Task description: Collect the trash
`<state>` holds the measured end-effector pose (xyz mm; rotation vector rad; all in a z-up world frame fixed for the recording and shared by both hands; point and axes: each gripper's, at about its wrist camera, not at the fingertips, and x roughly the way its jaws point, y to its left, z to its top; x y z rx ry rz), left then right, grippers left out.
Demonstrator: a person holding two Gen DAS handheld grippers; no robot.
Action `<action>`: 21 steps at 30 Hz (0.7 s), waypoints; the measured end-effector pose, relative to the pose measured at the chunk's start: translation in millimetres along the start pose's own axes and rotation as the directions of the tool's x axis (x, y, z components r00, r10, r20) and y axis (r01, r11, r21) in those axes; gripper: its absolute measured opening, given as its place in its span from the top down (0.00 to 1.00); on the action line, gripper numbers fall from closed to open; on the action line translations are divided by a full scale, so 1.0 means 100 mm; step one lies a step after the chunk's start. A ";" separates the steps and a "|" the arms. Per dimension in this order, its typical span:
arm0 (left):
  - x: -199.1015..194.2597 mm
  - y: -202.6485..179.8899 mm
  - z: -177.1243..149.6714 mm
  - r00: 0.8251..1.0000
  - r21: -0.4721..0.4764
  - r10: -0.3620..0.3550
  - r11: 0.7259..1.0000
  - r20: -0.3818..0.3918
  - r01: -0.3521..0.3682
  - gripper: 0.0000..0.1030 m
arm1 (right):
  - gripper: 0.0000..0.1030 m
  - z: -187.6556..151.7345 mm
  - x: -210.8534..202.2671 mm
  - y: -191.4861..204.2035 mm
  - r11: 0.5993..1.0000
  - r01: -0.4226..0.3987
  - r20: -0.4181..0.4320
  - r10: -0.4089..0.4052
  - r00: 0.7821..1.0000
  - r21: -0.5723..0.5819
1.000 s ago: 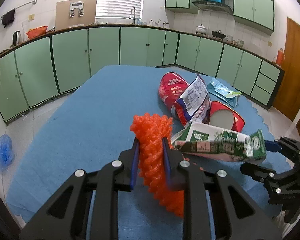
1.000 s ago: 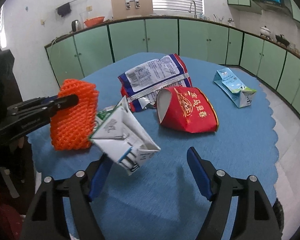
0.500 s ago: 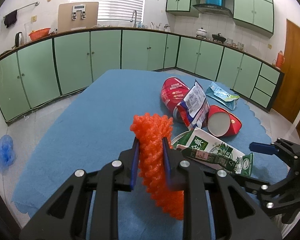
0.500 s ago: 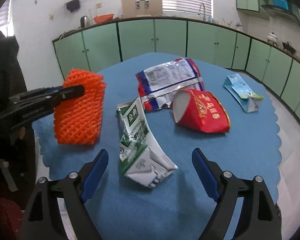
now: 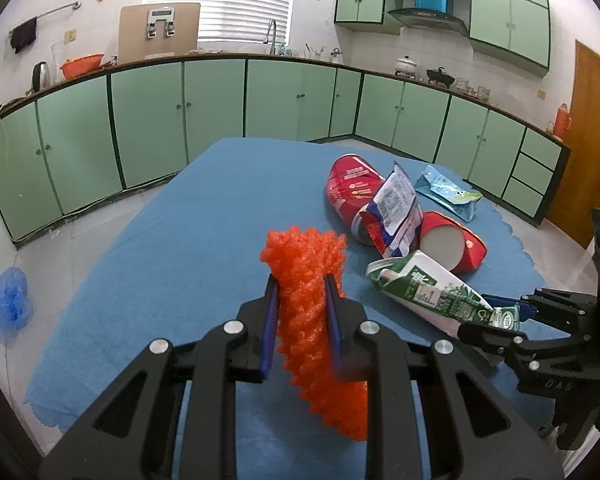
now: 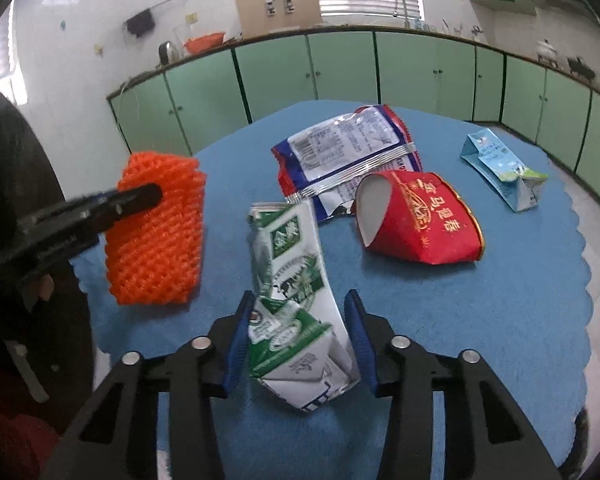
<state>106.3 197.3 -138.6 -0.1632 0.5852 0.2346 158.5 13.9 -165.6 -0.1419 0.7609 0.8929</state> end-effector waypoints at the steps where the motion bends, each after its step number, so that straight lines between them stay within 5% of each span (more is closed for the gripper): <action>1: -0.01 -0.02 0.00 1.000 0.002 -0.006 1.000 0.002 0.006 0.80 | 0.58 -0.02 -0.03 -0.01 1.000 -0.003 -0.004 0.003 1.000 0.006; 13: -0.13 -0.35 -0.02 0.995 0.042 -0.101 0.994 0.001 0.100 0.80 | 0.59 -0.20 -0.55 -0.19 0.997 0.004 0.032 -0.007 0.999 0.080; 21: -0.11 -0.57 -0.07 0.989 0.072 -0.143 0.987 -0.022 0.144 0.80 | 0.56 -0.31 -0.39 -0.26 0.996 0.055 -0.075 -0.050 0.996 0.072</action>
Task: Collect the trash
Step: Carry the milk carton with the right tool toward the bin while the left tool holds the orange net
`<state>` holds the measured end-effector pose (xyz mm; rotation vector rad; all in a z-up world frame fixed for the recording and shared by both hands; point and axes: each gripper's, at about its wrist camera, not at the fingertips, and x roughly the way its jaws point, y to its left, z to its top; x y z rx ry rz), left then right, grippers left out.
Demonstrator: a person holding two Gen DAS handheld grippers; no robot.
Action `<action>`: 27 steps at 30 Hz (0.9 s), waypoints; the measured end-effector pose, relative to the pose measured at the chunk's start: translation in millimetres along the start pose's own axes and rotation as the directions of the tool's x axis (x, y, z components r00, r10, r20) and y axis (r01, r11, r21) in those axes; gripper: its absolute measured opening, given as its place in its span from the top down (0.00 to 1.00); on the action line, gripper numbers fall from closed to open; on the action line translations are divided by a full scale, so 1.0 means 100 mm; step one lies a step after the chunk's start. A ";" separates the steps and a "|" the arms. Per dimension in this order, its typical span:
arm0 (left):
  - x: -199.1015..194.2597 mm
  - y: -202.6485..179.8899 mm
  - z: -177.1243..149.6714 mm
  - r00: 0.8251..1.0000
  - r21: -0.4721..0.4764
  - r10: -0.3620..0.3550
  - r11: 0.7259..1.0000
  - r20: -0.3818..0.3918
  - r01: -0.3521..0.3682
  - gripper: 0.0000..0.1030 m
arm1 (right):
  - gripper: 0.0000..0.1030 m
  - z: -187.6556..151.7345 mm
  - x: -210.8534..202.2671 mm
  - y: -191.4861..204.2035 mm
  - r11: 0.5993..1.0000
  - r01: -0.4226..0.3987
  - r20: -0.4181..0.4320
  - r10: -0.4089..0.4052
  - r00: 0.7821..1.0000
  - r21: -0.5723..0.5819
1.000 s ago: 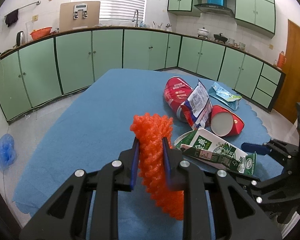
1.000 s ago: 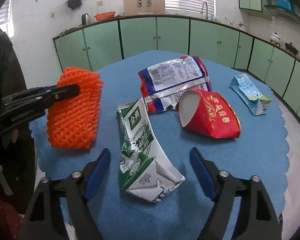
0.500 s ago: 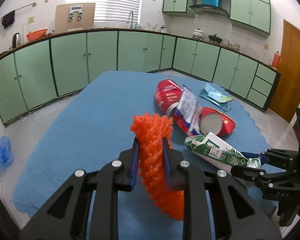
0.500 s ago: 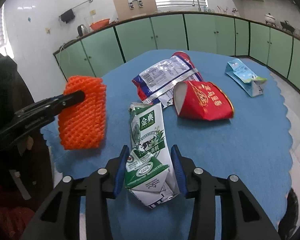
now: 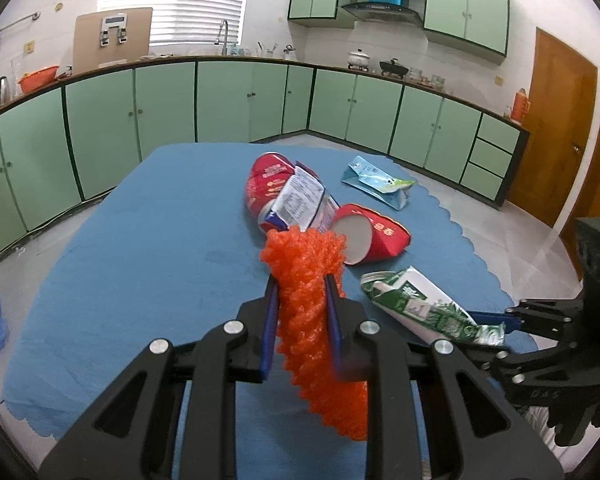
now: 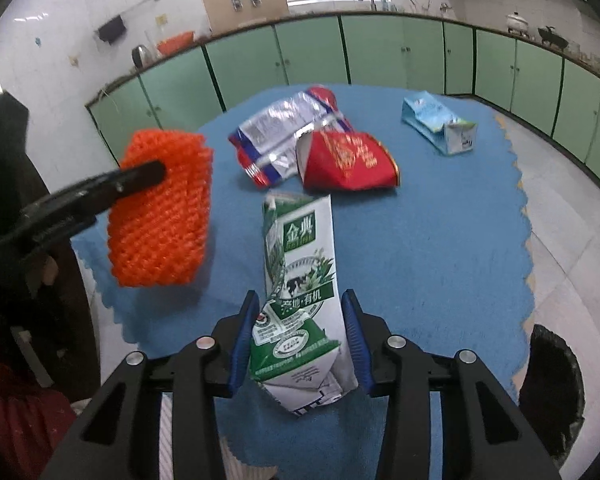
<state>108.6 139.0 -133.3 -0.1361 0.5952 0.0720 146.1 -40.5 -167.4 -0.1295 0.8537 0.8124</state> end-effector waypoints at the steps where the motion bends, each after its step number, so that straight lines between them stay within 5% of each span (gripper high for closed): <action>1: 0.00 -0.01 0.00 1.000 0.002 0.000 1.000 -0.001 0.000 0.80 | 0.53 0.02 0.05 0.01 1.000 0.005 -0.006 -0.005 1.000 0.001; 7: 0.02 0.04 -0.01 1.000 -0.002 0.013 1.000 -0.007 -0.013 0.80 | 0.41 0.09 0.24 -0.02 1.000 0.003 -0.018 -0.003 1.000 0.002; 10: 0.03 0.06 -0.01 1.000 -0.009 0.017 1.000 -0.012 -0.017 0.80 | 0.59 0.11 0.25 -0.04 1.000 -0.003 -0.022 0.003 1.000 0.008; 18: 0.03 -0.06 0.03 1.000 0.008 -0.024 1.000 -0.007 0.024 0.80 | 0.60 0.09 -0.05 -0.16 0.998 0.039 0.031 -0.041 0.999 0.052; 27: 0.12 -0.59 0.22 0.987 0.067 -0.159 0.985 0.001 0.158 0.80 | 0.62 0.01 -0.60 -0.50 0.986 0.111 0.109 -0.125 0.986 0.128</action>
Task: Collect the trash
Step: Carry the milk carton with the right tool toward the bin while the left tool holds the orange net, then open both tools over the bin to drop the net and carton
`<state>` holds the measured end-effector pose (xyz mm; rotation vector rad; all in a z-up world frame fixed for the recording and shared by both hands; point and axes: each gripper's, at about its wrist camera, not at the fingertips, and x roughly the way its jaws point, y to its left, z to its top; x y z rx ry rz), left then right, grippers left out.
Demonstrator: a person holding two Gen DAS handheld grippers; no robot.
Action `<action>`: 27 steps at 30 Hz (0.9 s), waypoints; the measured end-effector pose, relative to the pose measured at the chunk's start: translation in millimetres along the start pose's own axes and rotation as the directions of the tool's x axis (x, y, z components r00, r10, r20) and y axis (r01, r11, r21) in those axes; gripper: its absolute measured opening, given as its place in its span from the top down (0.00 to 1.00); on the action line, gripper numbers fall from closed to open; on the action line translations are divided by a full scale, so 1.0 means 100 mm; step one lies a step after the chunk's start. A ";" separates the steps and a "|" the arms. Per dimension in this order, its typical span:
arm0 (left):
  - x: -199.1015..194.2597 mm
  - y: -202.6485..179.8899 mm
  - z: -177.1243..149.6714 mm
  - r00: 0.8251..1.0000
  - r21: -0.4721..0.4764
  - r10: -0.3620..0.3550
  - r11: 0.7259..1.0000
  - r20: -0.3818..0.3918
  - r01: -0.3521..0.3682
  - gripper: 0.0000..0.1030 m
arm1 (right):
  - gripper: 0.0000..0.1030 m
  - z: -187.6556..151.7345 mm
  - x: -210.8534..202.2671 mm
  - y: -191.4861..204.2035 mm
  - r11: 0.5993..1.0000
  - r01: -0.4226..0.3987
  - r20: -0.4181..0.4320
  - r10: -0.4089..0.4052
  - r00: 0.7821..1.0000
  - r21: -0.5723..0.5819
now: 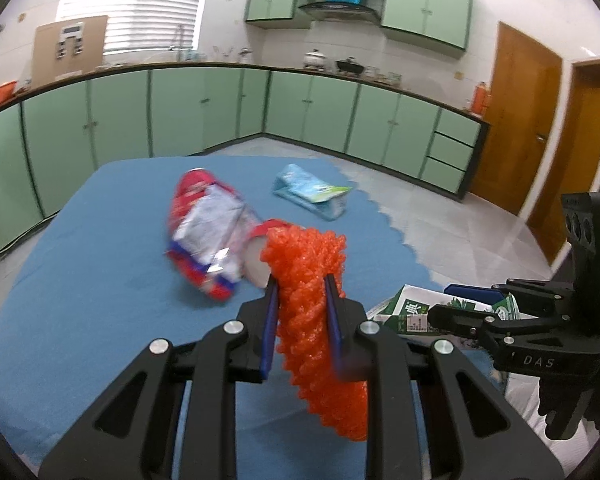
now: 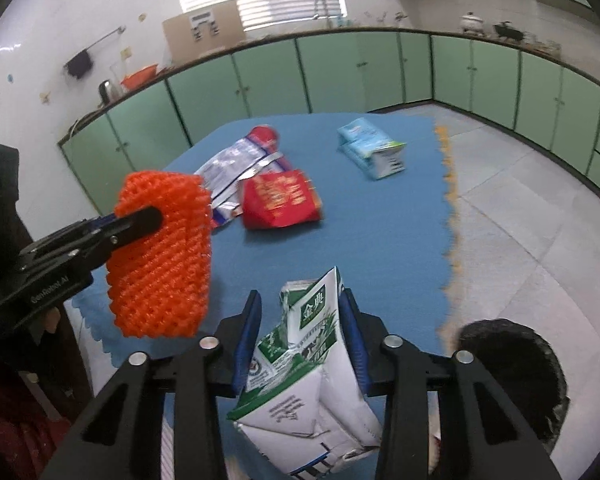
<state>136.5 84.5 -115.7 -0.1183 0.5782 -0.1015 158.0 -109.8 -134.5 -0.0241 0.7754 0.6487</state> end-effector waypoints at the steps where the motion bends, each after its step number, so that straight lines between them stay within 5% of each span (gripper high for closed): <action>1: 0.03 -0.07 0.02 1.000 0.009 -0.015 1.000 0.000 0.015 0.80 | 0.62 -0.01 -0.04 -0.05 1.000 0.008 0.003 -0.008 1.000 0.008; 9: 0.27 -0.66 0.11 0.992 0.088 -0.126 0.988 -0.020 0.127 0.80 | 0.63 -0.21 -0.45 -0.68 0.982 0.147 0.044 -0.153 0.987 0.116; 18: 0.64 -1.52 0.24 0.958 0.171 -0.282 0.942 -0.054 0.287 0.80 | 0.61 -0.42 -0.89 -1.36 0.925 0.298 0.049 -0.317 0.947 0.235; 21: 0.83 -1.78 0.22 0.938 0.177 -0.329 0.922 -0.107 0.344 0.75 | 0.42 -0.50 -1.00 -1.52 0.901 0.341 0.053 -0.368 0.929 0.268; 27: 1.13 -2.05 0.18 0.915 0.164 -0.364 0.906 -0.173 0.391 0.60 | 0.40 -0.64 -1.17 -1.75 0.862 0.387 0.049 -0.424 0.904 0.327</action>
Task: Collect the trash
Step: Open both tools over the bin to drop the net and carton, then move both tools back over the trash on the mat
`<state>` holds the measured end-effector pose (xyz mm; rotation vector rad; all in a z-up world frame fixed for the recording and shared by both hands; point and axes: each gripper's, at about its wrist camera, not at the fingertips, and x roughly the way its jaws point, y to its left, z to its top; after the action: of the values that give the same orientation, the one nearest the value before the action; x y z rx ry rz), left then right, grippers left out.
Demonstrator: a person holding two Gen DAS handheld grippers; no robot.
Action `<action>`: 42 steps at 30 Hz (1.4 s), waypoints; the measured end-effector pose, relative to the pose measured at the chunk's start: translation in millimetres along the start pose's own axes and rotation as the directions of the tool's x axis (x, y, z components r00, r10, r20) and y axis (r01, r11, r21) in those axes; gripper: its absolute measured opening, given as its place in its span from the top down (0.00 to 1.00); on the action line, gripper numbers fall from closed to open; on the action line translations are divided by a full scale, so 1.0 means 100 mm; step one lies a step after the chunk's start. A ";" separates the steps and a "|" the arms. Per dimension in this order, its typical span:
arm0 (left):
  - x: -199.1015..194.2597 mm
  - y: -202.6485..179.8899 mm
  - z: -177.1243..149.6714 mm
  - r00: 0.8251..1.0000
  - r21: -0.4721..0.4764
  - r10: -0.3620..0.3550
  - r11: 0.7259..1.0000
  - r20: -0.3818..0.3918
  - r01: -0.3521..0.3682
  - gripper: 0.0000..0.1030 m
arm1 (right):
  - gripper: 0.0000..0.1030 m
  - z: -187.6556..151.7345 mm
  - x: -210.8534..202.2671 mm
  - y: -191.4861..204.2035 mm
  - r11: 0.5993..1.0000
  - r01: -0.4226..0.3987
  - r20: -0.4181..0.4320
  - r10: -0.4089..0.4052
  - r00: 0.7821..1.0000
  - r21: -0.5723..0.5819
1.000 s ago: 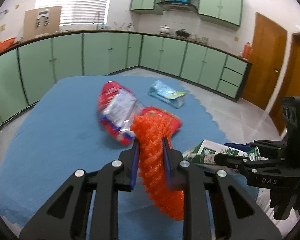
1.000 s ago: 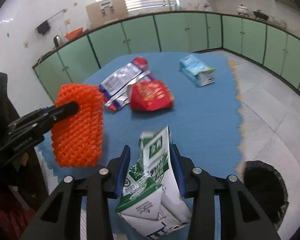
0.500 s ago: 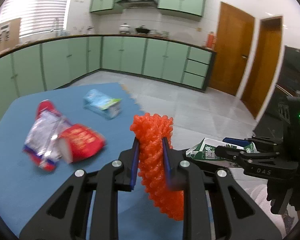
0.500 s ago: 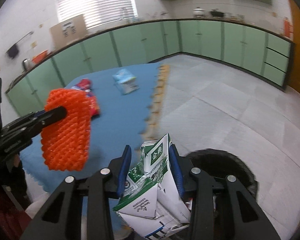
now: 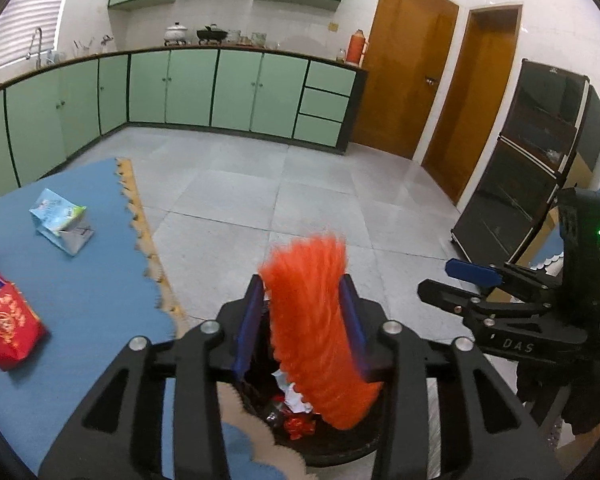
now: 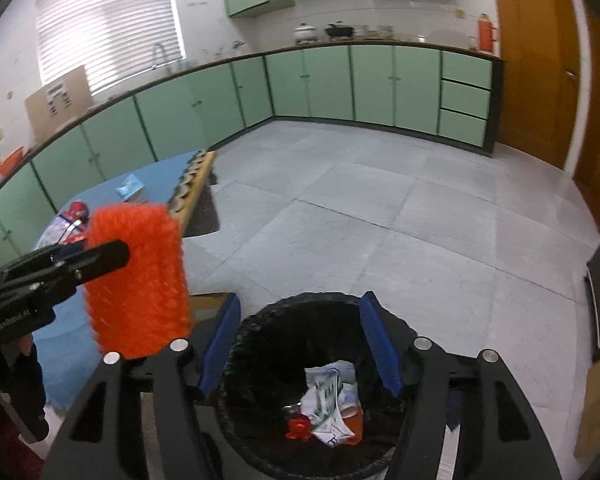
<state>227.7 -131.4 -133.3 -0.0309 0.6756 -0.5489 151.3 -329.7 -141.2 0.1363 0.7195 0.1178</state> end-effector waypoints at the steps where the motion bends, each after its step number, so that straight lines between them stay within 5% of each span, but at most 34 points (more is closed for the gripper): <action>1: 0.02 0.00 0.00 1.000 -0.001 -0.005 1.000 -0.002 0.005 0.56 | 0.38 -0.01 -0.01 -0.03 1.000 0.007 0.002 -0.007 1.000 0.006; 4: 0.06 -0.05 0.00 1.000 0.006 -0.013 1.000 -0.002 0.013 0.47 | 0.34 -0.05 -0.03 -0.08 0.999 0.035 0.002 -0.035 0.999 0.018; 11: -0.01 -0.05 0.02 1.000 0.012 0.002 1.000 0.013 -0.002 0.44 | 0.28 -0.06 -0.06 -0.08 0.999 0.028 0.021 -0.029 0.999 0.043; 18: -0.45 0.38 0.00 0.988 -0.018 0.127 0.992 0.085 -0.126 0.37 | 0.10 0.00 -0.07 0.32 0.999 -0.041 0.077 0.039 0.996 0.031; 24: -0.98 1.10 -0.12 0.935 -0.092 0.334 0.941 0.121 -0.325 0.36 | 0.06 0.09 0.11 1.04 0.985 -0.166 0.113 0.169 0.979 -0.036; 34: -1.67 2.18 -0.41 0.813 -0.245 0.577 0.801 0.077 -0.546 0.36 | 0.06 0.14 0.61 2.33 0.915 -0.360 0.027 0.371 0.928 -0.180; 38: -1.82 2.40 -0.50 0.791 -0.281 0.609 0.771 0.058 -0.572 0.36 | 0.06 0.17 0.82 2.74 0.888 -0.403 -0.029 0.407 0.913 -0.223; 42: -1.85 2.55 -0.56 0.788 -0.306 0.615 0.758 0.036 -0.577 0.36 | 0.06 0.17 1.03 3.05 0.873 -0.413 -0.091 0.403 0.910 -0.260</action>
<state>195.3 186.8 -119.8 -0.1118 0.5833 0.1772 221.2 -14.6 -145.3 0.0187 0.6927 0.6263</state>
